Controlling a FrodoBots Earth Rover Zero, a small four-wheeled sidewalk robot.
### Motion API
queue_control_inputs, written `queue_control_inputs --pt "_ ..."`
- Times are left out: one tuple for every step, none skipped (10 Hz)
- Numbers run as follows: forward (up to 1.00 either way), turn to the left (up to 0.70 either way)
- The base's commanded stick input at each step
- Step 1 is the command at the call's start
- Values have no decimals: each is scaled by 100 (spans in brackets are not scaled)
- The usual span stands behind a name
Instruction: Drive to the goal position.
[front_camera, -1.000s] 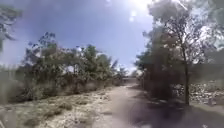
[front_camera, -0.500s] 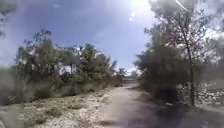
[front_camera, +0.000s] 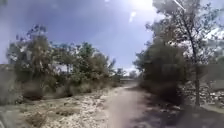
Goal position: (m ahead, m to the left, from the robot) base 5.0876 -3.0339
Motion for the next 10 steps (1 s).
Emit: queue_control_inputs --pt "70 0" --pt "70 0" --pt "70 0" --pt "70 0" --pt "70 0" --pt "70 0" --pt "70 0" --pt "70 0" --pt "70 0" --pt "70 0"
